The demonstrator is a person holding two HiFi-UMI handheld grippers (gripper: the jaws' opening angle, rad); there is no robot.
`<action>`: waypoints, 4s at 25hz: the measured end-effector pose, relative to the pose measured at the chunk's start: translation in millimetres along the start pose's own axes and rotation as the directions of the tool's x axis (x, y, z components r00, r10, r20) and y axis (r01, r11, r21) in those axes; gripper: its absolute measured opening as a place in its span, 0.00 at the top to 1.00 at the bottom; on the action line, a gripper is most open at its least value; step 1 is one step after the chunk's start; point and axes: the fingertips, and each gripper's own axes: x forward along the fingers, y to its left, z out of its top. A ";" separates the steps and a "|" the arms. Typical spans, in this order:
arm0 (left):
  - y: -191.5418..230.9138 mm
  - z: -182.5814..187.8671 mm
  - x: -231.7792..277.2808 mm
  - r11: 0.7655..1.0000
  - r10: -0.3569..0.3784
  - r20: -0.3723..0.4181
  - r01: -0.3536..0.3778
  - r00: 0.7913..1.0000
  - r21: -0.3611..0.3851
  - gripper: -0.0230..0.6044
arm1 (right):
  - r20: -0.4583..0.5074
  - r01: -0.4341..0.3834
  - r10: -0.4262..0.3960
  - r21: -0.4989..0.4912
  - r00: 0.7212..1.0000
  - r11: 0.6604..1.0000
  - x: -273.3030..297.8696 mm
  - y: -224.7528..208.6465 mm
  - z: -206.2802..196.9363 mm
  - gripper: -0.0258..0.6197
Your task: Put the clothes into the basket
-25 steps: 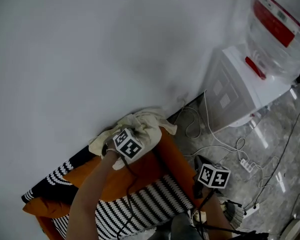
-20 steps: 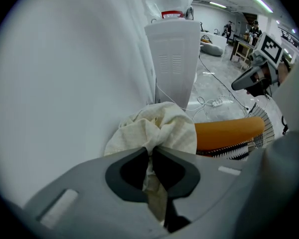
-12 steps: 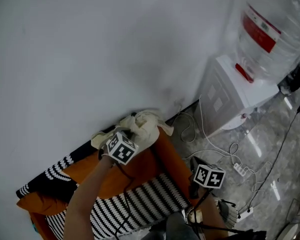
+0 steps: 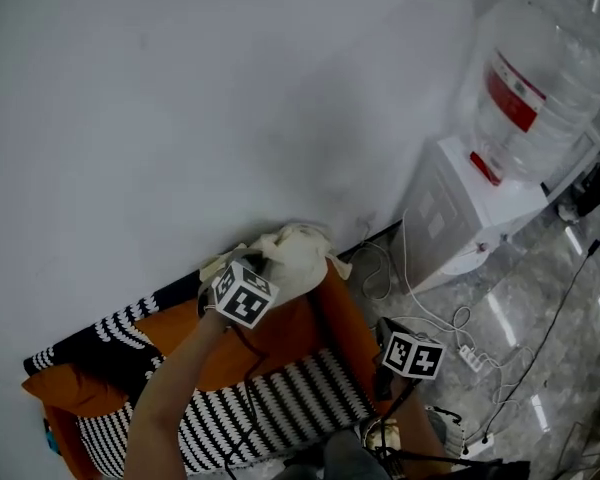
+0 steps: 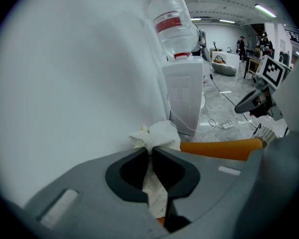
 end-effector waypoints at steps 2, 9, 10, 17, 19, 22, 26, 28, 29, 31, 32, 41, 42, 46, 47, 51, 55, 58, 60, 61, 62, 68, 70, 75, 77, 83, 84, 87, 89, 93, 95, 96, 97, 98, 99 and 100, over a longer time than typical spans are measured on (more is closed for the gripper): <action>7.4 8.5 -18.2 1.000 0.027 0.032 -0.026 0.999 -0.017 0.91 | 0.011 -0.013 0.013 -0.019 1.000 1.000 -6.1 11.3 4.0 0.96; 27.3 23.1 -84.6 0.992 0.125 0.119 -0.120 0.985 -0.047 0.91 | 0.076 -0.052 0.065 -0.163 0.995 0.985 -39.5 62.2 35.7 0.96; 29.8 24.1 -94.2 0.990 0.136 0.131 -0.129 0.982 -0.060 0.91 | 0.091 -0.054 0.072 -0.182 0.993 0.982 -45.8 69.8 41.7 0.96; 41.4 48.0 -162.6 0.976 0.206 0.245 -0.180 0.947 -0.126 0.91 | 0.201 -0.034 0.081 -0.228 0.976 0.973 -94.0 102.5 68.0 0.96; 43.0 59.3 -181.3 0.973 0.221 0.276 -0.192 0.935 -0.129 0.91 | 0.220 -0.034 0.089 -0.241 0.971 0.970 -106.5 111.2 69.9 0.96; 43.3 76.3 -208.3 0.970 0.239 0.316 -0.212 0.918 -0.120 0.91 | 0.249 -0.021 0.089 -0.262 0.964 0.965 -126.2 122.2 72.9 0.96; 44.2 97.5 -246.4 0.965 0.262 0.373 -0.234 0.890 -0.120 0.91 | 0.290 -0.020 0.106 -0.286 0.951 0.958 -150.1 139.2 77.6 0.96; 44.8 109.1 -265.3 0.962 0.273 0.403 -0.244 0.874 -0.122 0.91 | 0.312 -0.018 0.114 -0.295 0.943 0.955 -162.3 145.8 82.1 0.96; 45.7 115.1 -274.8 0.961 0.278 0.417 -0.250 0.865 -0.123 0.91 | 0.323 -0.014 0.115 -0.299 0.940 0.954 -168.3 148.5 84.5 0.96; 47.9 127.2 -294.3 0.957 0.291 0.446 -0.263 0.846 -0.125 0.91 | 0.343 -0.008 0.118 -0.305 0.932 0.952 -178.9 153.1 88.5 0.96; 48.6 133.5 -303.9 0.955 0.297 0.461 -0.270 0.836 -0.126 0.91 | 0.354 -0.005 0.120 -0.309 0.928 0.951 -184.7 155.3 90.8 0.96; 36.0 174.3 -365.5 0.941 0.329 0.558 -0.317 0.762 -0.122 0.91 | 0.439 0.016 0.135 -0.323 0.888 0.946 -238.8 166.8 104.6 0.96; 35.1 177.6 -371.8 0.939 0.332 0.565 -0.320 0.756 -0.124 0.91 | 0.447 0.022 0.134 -0.328 0.884 0.944 -244.3 169.0 106.1 0.96; 32.1 197.2 -402.4 0.933 0.343 0.599 -0.338 0.724 -0.126 0.91 | 0.473 0.052 0.132 -0.356 0.871 0.933 -264.4 175.7 113.3 0.96; 30.9 202.3 -411.1 0.930 0.345 0.608 -0.346 0.715 -0.121 0.91 | 0.478 0.055 0.133 -0.360 0.868 0.931 -268.8 176.8 114.2 0.96; 25.3 215.6 -450.1 0.919 0.351 0.640 -0.383 0.684 -0.095 0.91 | 0.499 0.083 0.122 -0.369 0.858 0.926 -290.7 180.6 112.4 0.96; 25.1 226.7 -488.9 0.913 0.361 0.672 -0.392 0.647 -0.114 0.91 | 0.518 0.096 0.116 -0.365 0.847 0.926 -321.2 187.5 110.3 0.96; 19.9 238.3 -498.0 0.921 0.350 0.682 -0.370 0.642 -0.124 0.91 | 0.539 0.117 0.090 -0.338 0.837 0.934 -344.0 184.3 107.2 0.96; 14.0 246.3 -502.4 0.927 0.336 0.696 -0.353 0.634 -0.126 0.91 | 0.552 0.142 0.073 -0.336 0.830 0.931 -356.2 182.5 105.7 0.96; 10.1 250.6 -505.6 0.929 0.330 0.706 -0.348 0.626 -0.125 0.91 | 0.558 0.152 0.066 -0.335 0.827 0.930 -361.8 181.7 105.0 0.96; 5.3 254.8 -509.1 0.931 0.323 0.717 -0.344 0.618 -0.122 0.91 | 0.564 0.163 0.058 -0.334 0.824 0.928 -367.4 180.4 103.8 0.96; -35.3 273.7 -533.8 0.948 0.266 0.767 -0.302 0.583 -0.100 0.91 | 0.580 0.215 0.005 -0.310 0.815 0.926 -398.8 165.0 77.5 0.96; -48.8 280.1 -541.4 0.953 0.250 0.778 -0.287 0.576 -0.094 0.91 | 0.589 0.229 -0.015 -0.290 0.808 0.929 -410.8 156.2 69.4 0.96; -73.2 292.3 -560.6 0.960 0.230 0.796 -0.267 0.560 -0.090 0.91 | 0.617 0.277 -0.072 -0.244 0.784 0.929 -442.8 130.7 59.6 0.96; -80.7 297.1 -572.1 0.962 0.223 0.807 -0.258 0.547 -0.090 0.91 | 0.634 0.290 -0.085 -0.227 0.768 0.930 -458.4 124.7 60.5 0.96; -111.8 319.9 -600.1 0.970 0.196 0.833 -0.224 0.518 -0.089 0.91 | 0.672 0.323 -0.106 -0.207 0.733 0.924 -502.0 110.5 59.7 0.96; -120.0 323.4 -606.2 0.971 0.191 0.838 -0.224 0.512 -0.085 0.91 | 0.674 0.328 -0.110 -0.204 0.731 0.922 -509.3 107.3 56.7 0.96; -152.8 327.6 -629.9 0.971 0.170 0.853 -0.230 0.493 -0.060 0.91 | 0.680 0.336 -0.125 -0.188 0.723 0.923 -534.2 97.5 41.0 0.96; -175.9 330.0 -643.0 0.970 0.155 0.862 -0.240 0.483 -0.039 0.91 | 0.683 0.334 -0.125 -0.182 0.719 0.925 -549.9 90.9 29.5 0.96; -215.8 342.7 -665.3 0.961 0.130 0.877 -0.276 0.463 0.004 0.91 | 0.691 0.354 -0.155 -0.155 0.706 0.922 -582.2 69.7 7.1 0.96; -232.6 344.9 -674.5 0.962 0.127 0.878 -0.274 0.461 0.004 0.91 | 0.693 0.364 -0.174 -0.135 0.700 0.922 -598.8 57.2 -7.4 0.96; -239.3 345.3 -677.7 0.965 0.130 0.877 -0.264 0.463 -0.003 0.91 | 0.695 0.367 -0.181 -0.127 0.696 0.922 -607.6 51.6 -14.4 0.96; -245.0 345.9 -680.8 0.967 0.133 0.875 -0.256 0.465 -0.011 0.91 | 0.698 0.370 -0.186 -0.120 0.691 0.921 -616.7 46.6 -21.0 0.96; -250.0 346.7 -684.0 0.968 0.136 0.874 -0.251 0.466 -0.017 0.91 | 0.702 0.372 -0.190 -0.115 0.687 0.921 -625.7 42.0 -27.4 0.96; -254.6 347.3 -686.9 0.969 0.139 0.873 -0.248 0.467 -0.022 0.91 | 0.705 0.375 -0.194 -0.109 0.682 0.921 -634.5 37.0 -33.9 0.96; -259.6 347.8 -689.7 0.970 0.141 0.871 -0.241 0.471 -0.026 0.91 | 0.708 0.377 -0.200 -0.101 0.678 0.921 -643.3 30.7 -40.8 0.96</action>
